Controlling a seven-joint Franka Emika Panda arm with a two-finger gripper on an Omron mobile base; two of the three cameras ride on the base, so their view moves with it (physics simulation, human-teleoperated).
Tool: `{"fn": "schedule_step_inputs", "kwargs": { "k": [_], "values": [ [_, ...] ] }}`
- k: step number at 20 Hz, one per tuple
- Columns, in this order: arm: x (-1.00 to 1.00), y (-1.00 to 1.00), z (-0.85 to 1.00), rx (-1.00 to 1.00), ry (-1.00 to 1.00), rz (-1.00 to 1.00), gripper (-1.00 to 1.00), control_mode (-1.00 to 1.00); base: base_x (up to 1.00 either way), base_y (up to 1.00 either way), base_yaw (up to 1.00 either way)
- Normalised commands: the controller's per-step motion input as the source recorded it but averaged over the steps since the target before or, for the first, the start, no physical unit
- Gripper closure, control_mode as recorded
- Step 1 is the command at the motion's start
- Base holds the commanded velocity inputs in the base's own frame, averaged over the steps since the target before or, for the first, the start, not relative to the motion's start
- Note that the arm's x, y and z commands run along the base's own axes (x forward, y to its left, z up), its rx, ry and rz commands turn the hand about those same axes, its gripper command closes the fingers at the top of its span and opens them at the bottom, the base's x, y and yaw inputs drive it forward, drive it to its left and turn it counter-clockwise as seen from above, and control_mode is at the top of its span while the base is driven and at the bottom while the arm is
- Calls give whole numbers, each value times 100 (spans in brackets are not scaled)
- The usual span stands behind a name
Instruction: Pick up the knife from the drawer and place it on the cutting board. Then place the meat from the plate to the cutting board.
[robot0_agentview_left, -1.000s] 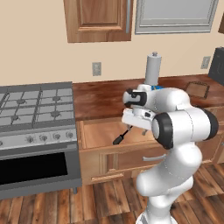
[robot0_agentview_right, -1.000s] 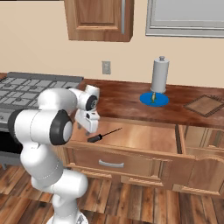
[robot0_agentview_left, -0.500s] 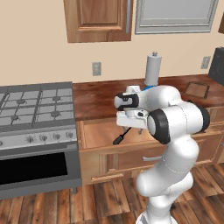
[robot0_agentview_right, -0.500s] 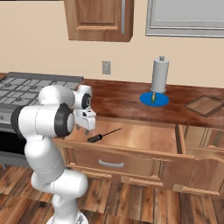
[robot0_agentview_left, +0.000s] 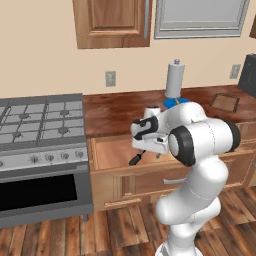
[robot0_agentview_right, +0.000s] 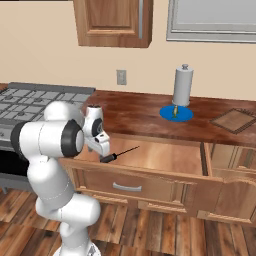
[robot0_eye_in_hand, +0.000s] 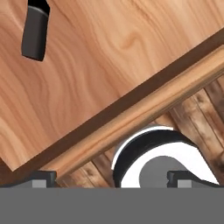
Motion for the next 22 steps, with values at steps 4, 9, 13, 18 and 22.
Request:
{"fn": "schedule_step_inputs", "kwargs": {
  "k": [4, 9, 13, 18, 22],
  "values": [
    [22, 0, -6, 0, 0, 0, -100, -100, 0, 0, 0],
    [39, 0, 0, 0, 0, 0, -100, -100, 0, 0, 0],
    [61, 0, -2, 0, 0, 0, -100, -100, 0, 0, 0],
    [38, 0, -26, 0, -5, 0, -100, -100, 0, 0, 0],
    [6, 0, -18, 0, -5, 0, -100, -100, 0, 0, 0]
  ]
}}
